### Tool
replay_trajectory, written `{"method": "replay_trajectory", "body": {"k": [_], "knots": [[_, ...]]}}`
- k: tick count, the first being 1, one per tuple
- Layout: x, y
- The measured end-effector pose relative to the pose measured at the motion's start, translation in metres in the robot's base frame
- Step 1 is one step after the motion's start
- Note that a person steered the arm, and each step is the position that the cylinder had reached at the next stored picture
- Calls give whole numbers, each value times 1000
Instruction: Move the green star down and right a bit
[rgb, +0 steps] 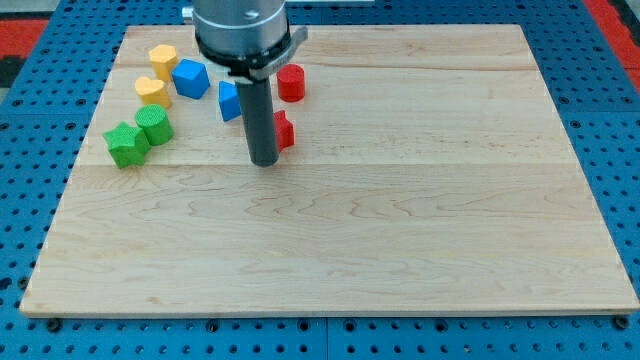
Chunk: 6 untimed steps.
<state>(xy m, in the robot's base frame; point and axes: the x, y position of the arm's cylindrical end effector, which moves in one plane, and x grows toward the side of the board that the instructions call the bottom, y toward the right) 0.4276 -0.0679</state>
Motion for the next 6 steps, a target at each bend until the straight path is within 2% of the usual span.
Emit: {"method": "replay_trajectory", "body": {"k": [1, 2, 3, 4, 5, 6], "knots": [[-9, 7], [46, -14], [84, -135], [49, -222], [-7, -235], [-36, -234]]}}
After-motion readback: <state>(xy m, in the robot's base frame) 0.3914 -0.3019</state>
